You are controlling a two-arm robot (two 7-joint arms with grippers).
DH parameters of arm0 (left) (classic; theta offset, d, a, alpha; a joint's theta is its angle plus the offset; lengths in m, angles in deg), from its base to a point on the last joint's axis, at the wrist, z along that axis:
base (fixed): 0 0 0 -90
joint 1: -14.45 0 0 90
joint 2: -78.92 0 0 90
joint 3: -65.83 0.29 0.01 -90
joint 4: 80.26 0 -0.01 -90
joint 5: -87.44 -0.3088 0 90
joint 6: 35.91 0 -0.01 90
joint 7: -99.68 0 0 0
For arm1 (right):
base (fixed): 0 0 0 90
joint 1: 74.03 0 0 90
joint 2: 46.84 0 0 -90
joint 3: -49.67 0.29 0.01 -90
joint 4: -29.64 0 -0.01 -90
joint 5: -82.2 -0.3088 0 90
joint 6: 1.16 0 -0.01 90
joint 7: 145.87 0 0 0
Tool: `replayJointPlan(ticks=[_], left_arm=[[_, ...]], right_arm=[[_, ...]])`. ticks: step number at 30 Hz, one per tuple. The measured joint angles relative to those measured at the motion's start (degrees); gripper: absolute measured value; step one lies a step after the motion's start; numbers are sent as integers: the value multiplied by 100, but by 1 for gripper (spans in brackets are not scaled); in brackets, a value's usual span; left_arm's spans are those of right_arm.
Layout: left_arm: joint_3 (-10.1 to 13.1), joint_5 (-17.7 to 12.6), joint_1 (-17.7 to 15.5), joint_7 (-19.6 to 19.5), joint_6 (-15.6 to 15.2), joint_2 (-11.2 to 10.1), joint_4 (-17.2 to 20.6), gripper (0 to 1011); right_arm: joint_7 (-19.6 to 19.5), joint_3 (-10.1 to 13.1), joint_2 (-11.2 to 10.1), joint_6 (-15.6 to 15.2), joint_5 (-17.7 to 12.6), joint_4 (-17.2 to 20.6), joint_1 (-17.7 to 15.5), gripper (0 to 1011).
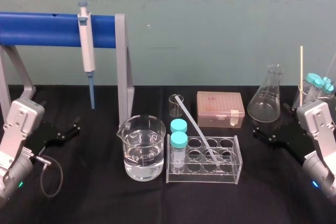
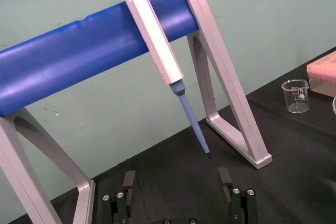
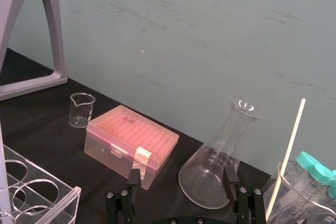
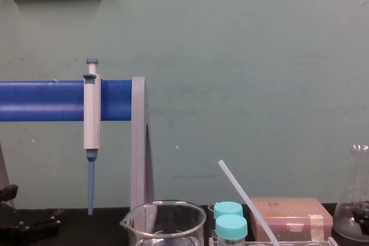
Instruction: Pick up the stirring rod with one hand, then place it down.
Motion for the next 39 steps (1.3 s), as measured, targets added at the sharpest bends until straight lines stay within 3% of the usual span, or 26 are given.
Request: replayJointPlan(ticks=[39], left_arm=[[0, 0, 0, 0, 0, 0, 0, 1000]], right_arm=[[0, 0, 0, 0, 0, 0, 0, 1000]])
